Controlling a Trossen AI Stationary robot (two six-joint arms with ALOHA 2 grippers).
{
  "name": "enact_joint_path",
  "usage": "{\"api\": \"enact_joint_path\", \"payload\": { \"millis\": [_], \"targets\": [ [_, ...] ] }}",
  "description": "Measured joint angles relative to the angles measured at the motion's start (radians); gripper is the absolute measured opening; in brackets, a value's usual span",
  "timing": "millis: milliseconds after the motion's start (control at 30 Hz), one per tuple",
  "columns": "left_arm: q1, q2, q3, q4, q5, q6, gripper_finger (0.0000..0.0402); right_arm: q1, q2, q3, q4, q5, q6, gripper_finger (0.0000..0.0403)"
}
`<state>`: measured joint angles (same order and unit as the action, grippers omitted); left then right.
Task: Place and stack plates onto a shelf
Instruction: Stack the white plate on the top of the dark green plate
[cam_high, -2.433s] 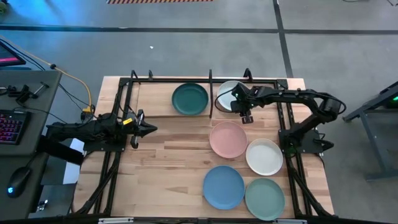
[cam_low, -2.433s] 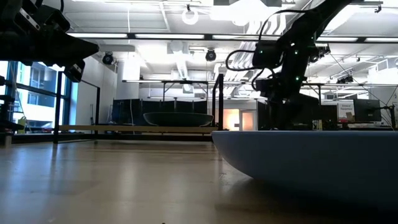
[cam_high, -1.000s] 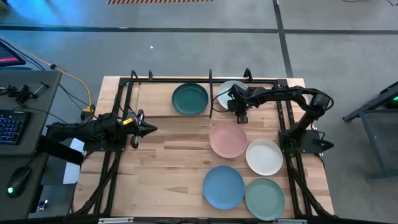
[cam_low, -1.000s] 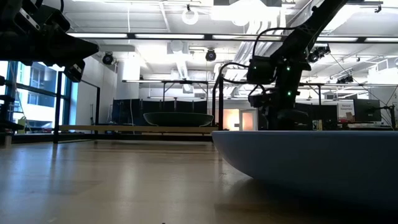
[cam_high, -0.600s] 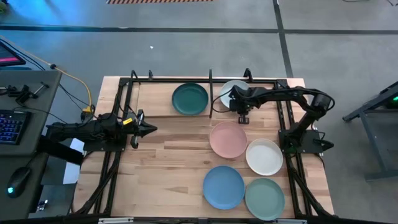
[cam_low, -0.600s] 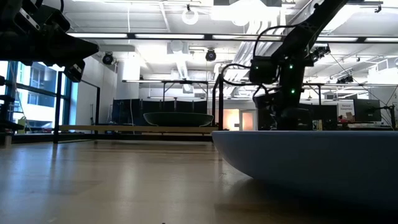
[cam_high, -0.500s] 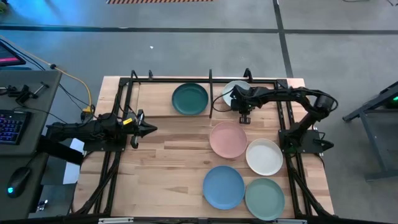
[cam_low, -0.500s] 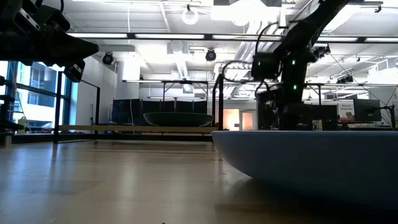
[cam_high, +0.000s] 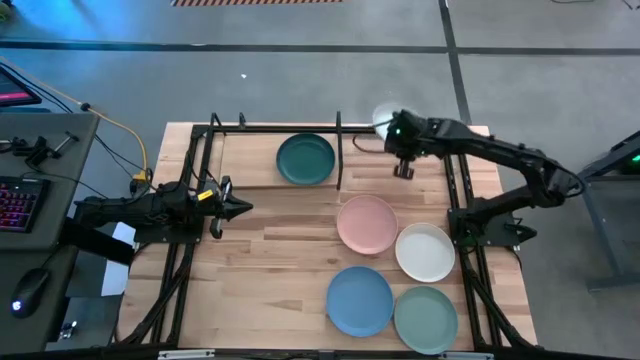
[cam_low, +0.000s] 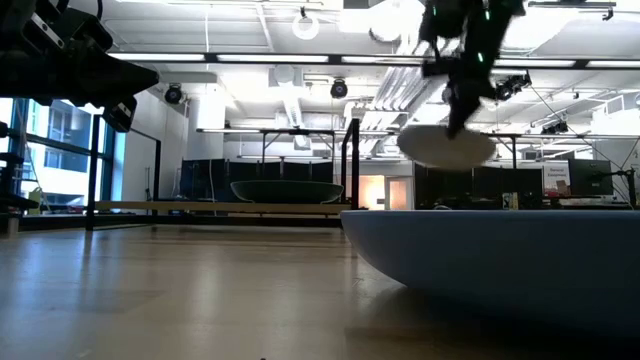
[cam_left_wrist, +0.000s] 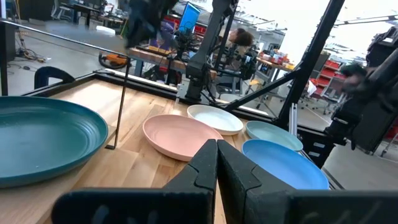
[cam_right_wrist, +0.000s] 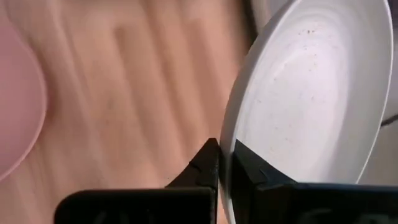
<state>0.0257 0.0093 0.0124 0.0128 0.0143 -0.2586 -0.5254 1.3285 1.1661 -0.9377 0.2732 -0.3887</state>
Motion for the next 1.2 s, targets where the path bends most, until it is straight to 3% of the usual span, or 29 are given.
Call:
{"api": "enact_joint_path", "payload": {
  "millis": [300,500,667,867,1200],
  "targets": [
    [0.0,0.0,0.0,0.0,0.0,0.0,0.0001,0.147,0.111,0.476,-0.012,0.043,-0.036,0.0],
    [0.0,0.0,0.0,0.0,0.0,0.0,0.0001,0.313,0.327,0.77,-0.016,0.036,-0.091,0.0],
    [0.0,0.0,0.0,0.0,0.0,0.0,0.0001,0.429,0.535,0.967,-0.015,-0.047,-0.113,0.0],
    [0.0,0.0,0.0,0.0,0.0,0.0,0.0001,0.493,0.752,1.087,-0.085,-0.068,-0.154,0.0],
    [0.0,0.0,0.0,0.0,0.0,0.0,0.0001,0.445,0.942,1.076,-0.15,-0.019,-0.144,0.0]
  ]
}}
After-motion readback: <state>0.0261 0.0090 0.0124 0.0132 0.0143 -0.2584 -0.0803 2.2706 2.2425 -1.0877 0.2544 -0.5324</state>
